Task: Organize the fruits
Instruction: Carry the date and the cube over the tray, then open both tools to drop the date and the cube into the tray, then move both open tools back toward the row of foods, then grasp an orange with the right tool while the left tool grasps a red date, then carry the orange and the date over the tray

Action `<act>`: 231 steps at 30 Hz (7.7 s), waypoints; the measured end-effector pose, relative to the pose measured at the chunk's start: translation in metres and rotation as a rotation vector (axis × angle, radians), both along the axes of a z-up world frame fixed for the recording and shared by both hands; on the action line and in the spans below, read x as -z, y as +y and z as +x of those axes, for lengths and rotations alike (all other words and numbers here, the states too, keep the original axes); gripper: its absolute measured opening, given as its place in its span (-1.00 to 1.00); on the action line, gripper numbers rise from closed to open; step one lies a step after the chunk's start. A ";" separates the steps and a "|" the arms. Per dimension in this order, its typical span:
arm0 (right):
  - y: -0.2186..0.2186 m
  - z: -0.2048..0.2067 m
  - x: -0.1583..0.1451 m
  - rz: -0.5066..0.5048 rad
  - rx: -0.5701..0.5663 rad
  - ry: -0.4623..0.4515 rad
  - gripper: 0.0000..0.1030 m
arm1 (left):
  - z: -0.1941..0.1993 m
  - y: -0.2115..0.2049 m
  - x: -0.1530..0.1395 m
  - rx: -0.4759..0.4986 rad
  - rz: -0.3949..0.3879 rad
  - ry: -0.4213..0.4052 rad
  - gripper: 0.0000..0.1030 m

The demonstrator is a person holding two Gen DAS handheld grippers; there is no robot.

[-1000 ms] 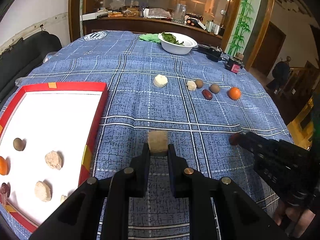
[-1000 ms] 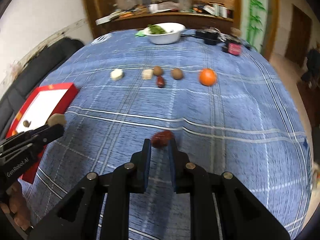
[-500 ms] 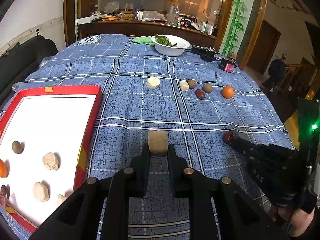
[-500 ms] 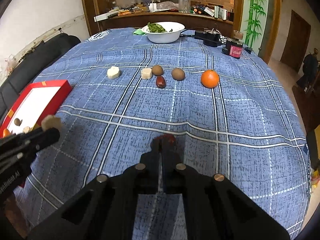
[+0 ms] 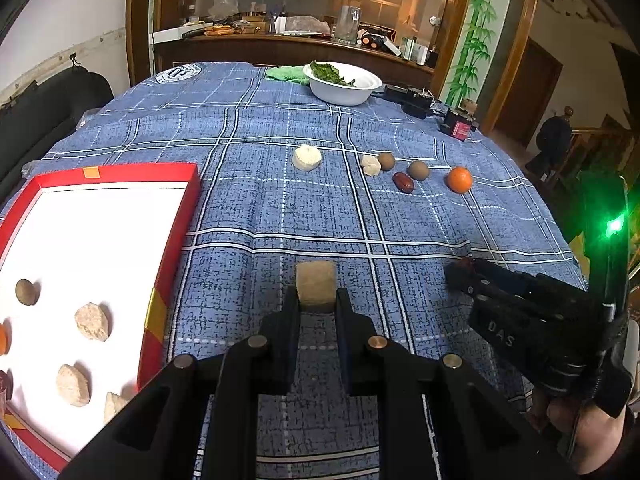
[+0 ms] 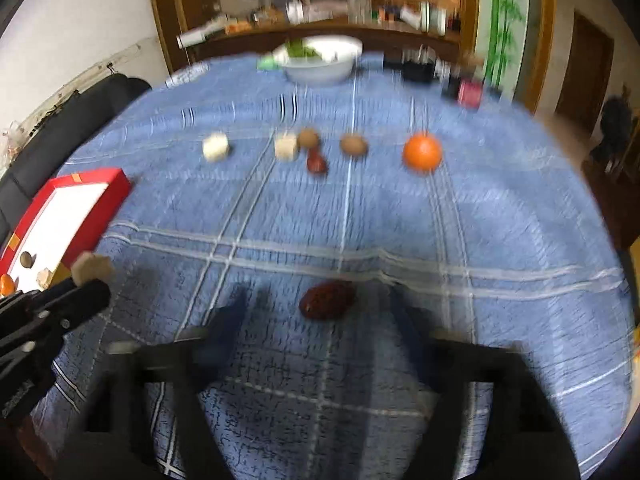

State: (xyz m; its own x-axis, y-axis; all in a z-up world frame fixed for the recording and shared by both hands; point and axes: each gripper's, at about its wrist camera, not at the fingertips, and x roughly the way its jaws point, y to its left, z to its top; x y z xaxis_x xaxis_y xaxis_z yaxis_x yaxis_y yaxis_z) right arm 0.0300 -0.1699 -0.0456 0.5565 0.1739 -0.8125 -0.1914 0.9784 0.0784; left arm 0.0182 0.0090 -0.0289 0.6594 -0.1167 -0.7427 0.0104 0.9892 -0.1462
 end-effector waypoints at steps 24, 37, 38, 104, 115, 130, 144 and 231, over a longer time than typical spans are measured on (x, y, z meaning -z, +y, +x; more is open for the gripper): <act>-0.009 -0.056 -0.052 0.068 -0.027 -0.135 -0.41 | -0.026 -0.016 -0.022 0.025 0.024 -0.059 -0.70; 0.025 -0.083 -0.079 0.088 -0.128 -0.168 -0.41 | -0.045 0.001 -0.041 -0.014 0.007 -0.082 -0.70; 0.027 -0.084 -0.080 0.090 -0.133 -0.169 -0.41 | -0.047 0.003 -0.043 -0.019 0.007 -0.084 -0.70; 0.238 -0.058 -0.068 0.116 -0.475 -0.116 -0.40 | -0.063 0.198 -0.019 -0.495 0.035 0.020 -0.71; 0.254 -0.042 -0.048 0.105 -0.476 -0.054 -0.39 | -0.057 0.214 -0.009 -0.558 0.042 0.068 -0.48; 0.174 -0.046 -0.070 0.282 -0.374 -0.115 0.61 | -0.057 0.164 -0.042 -0.541 0.074 -0.055 0.52; -0.074 -0.034 0.002 0.655 0.027 0.113 0.58 | -0.019 0.046 -0.037 -0.207 0.110 -0.041 0.52; -0.008 -0.068 -0.058 0.132 -0.063 -0.147 -0.31 | -0.043 0.002 -0.038 0.072 -0.079 -0.107 -0.71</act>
State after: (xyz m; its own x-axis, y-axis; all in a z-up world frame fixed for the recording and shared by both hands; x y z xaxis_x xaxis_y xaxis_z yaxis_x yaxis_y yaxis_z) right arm -0.0383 -0.1783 0.0122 0.6517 0.3116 -0.6915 -0.2704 0.9473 0.1720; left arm -0.0253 0.0108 0.0094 0.7223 -0.2213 -0.6552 0.1002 0.9709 -0.2174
